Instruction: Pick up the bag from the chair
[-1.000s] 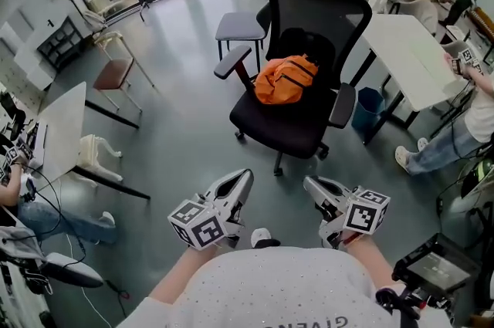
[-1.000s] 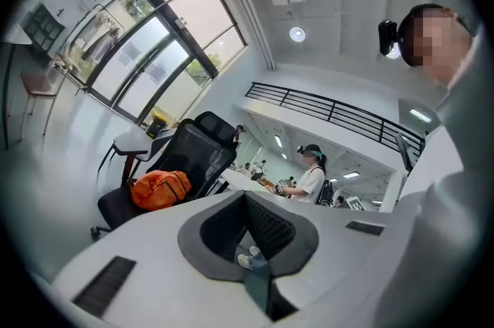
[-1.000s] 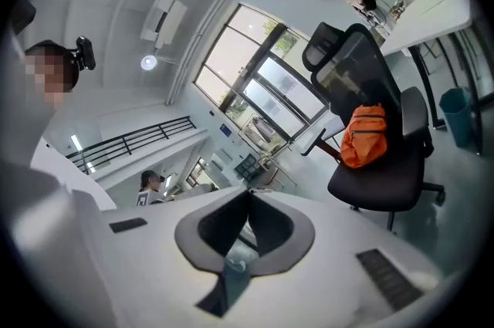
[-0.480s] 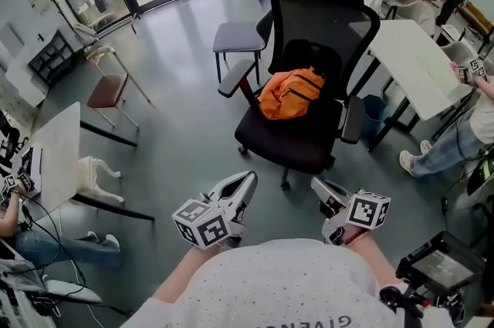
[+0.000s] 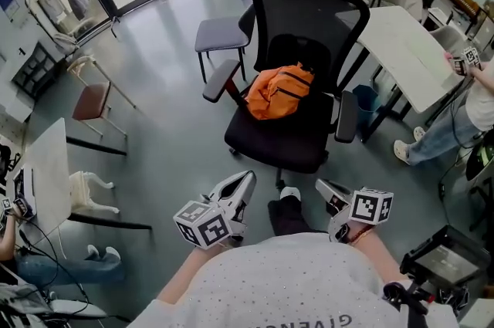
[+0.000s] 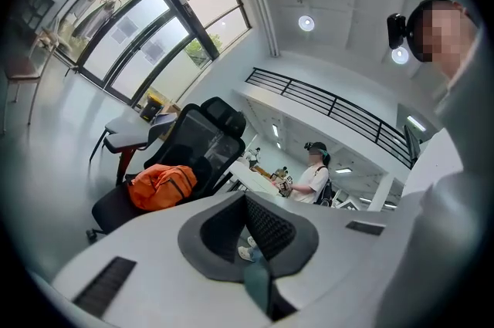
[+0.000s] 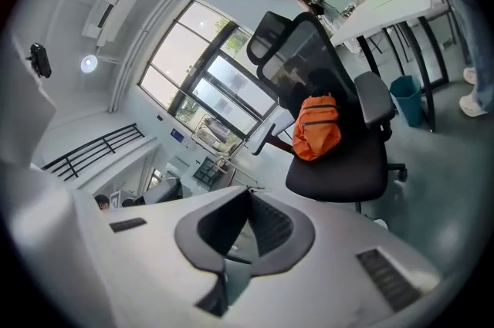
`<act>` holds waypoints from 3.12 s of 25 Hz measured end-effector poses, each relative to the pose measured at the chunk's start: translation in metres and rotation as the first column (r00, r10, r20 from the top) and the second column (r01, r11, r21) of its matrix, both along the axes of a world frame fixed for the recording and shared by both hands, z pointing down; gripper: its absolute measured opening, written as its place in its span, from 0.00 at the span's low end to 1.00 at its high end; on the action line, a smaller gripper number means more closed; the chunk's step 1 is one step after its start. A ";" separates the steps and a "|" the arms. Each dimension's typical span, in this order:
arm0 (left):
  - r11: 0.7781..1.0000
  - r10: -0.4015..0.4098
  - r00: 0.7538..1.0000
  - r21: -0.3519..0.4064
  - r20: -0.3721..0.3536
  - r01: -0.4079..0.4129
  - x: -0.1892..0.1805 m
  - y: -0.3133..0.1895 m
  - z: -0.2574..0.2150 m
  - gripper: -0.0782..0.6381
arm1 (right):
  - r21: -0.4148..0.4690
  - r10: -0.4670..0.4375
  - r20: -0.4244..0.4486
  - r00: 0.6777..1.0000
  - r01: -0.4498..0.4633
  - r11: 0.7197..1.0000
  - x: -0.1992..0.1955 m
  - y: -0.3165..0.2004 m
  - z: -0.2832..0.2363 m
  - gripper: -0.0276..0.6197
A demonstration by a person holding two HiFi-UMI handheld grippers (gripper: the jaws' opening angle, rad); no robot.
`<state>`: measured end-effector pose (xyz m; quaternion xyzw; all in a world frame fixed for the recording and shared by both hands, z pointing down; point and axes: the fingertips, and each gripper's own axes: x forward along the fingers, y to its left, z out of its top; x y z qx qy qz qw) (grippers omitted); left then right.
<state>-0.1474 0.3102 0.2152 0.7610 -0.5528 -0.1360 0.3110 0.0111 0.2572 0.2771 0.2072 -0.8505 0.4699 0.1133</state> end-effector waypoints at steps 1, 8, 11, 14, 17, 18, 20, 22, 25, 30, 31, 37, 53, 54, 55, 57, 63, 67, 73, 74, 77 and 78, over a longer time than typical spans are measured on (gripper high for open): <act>1.000 -0.001 1.000 0.000 -0.005 0.001 -0.001 -0.007 0.001 0.11 | -0.003 -0.016 0.001 1.000 0.016 1.000 -0.005 -0.005 0.002 0.05; 0.999 -0.024 1.000 0.023 -0.003 0.024 -0.018 -0.070 -0.008 0.11 | 0.017 -0.131 -0.020 0.991 0.132 0.991 -0.039 -0.061 0.006 0.05; 0.999 -0.024 1.000 0.026 0.006 0.024 -0.023 -0.101 -0.010 0.11 | 0.031 -0.155 -0.031 0.987 0.156 0.987 -0.049 -0.095 0.003 0.05; 0.999 -0.036 0.999 0.028 0.014 0.036 -0.033 -0.132 -0.009 0.11 | 0.042 -0.154 -0.033 0.987 0.156 0.987 -0.058 -0.134 0.003 0.05; 0.999 -0.046 0.999 0.029 0.013 0.046 -0.043 -0.157 -0.010 0.11 | 0.068 -0.146 -0.032 0.989 0.148 0.987 -0.068 -0.166 -0.006 0.05; 0.998 -0.049 0.999 0.029 0.015 0.049 -0.046 -0.164 -0.011 0.11 | 0.091 -0.145 -0.039 0.989 0.148 0.985 -0.071 -0.174 -0.011 0.05; 0.998 -0.054 0.998 0.026 0.018 0.053 -0.049 -0.180 -0.012 0.11 | 0.160 -0.158 -0.071 0.985 0.168 0.973 -0.075 -0.191 -0.021 0.05; 0.998 -0.057 0.998 0.021 0.026 0.057 -0.050 -0.200 -0.010 0.11 | 0.232 -0.189 -0.116 0.975 0.212 0.949 -0.079 -0.208 -0.027 0.05; 0.998 -0.056 0.998 0.016 0.035 0.055 -0.043 -0.242 -0.001 0.11 | 0.309 -0.249 -0.187 0.950 0.298 0.903 -0.079 -0.239 -0.023 0.05; 1.000 -0.020 0.997 -0.005 0.079 0.020 -0.027 -0.285 0.008 0.11 | 0.350 -0.272 -0.282 0.920 0.363 0.863 -0.069 -0.266 -0.006 0.05; 1.000 -0.017 0.995 -0.020 0.098 0.019 -0.027 -0.286 0.008 0.11 | 0.344 -0.266 -0.290 0.919 0.359 0.867 -0.069 -0.266 -0.006 0.05; 0.999 -0.001 0.998 -0.051 0.060 0.005 -0.020 -0.288 0.015 0.11 | 0.333 -0.252 -0.284 0.925 0.342 0.879 -0.064 -0.271 -0.010 0.05; 0.967 0.039 0.999 -0.255 0.037 -0.028 -0.022 -0.297 0.062 0.11 | 0.105 -0.051 -0.161 0.986 0.069 0.992 -0.041 -0.318 0.047 0.05; 0.961 0.045 0.998 -0.275 0.035 -0.034 -0.024 -0.300 0.069 0.11 | 0.092 -0.036 -0.165 0.986 0.052 0.994 -0.040 -0.321 0.055 0.05; 0.955 0.052 0.998 -0.294 0.032 -0.041 -0.026 -0.304 0.079 0.11 | 0.079 -0.022 -0.168 0.985 0.035 0.996 -0.040 -0.324 0.066 0.05; 0.944 0.075 0.997 -0.325 0.034 -0.060 -0.031 -0.318 0.100 0.11 | 0.055 0.010 -0.173 0.985 -0.001 0.998 -0.040 -0.335 0.089 0.05; 0.922 0.233 0.957 -0.351 0.172 -0.162 -0.037 -0.375 0.130 0.11 | 0.008 0.114 -0.166 0.979 -0.114 0.993 -0.050 -0.368 0.114 0.05; 0.896 0.372 0.893 -0.350 0.252 -0.275 -0.024 -0.410 0.142 0.11 | -0.023 0.152 -0.127 0.980 -0.156 0.987 -0.056 -0.373 0.120 0.05; 0.859 0.469 0.837 -0.366 0.280 -0.359 0.002 -0.455 0.178 0.11 | -0.065 0.215 -0.083 0.973 -0.221 0.973 -0.052 -0.377 0.154 0.05; 0.850 0.488 0.825 -0.372 0.286 -0.373 0.010 -0.462 0.190 0.11 | -0.077 0.227 -0.069 0.972 -0.232 0.970 -0.049 -0.378 0.164 0.05; 0.822 0.545 0.782 -0.375 0.302 -0.429 0.029 -0.484 0.206 0.24 | -0.109 0.277 -0.018 0.961 -0.278 0.954 -0.040 -0.381 0.178 0.05; 0.815 0.560 0.768 -0.373 0.310 -0.444 0.032 -0.490 0.205 0.27 | -0.119 0.296 -0.004 0.955 -0.294 0.948 -0.039 -0.379 0.177 0.05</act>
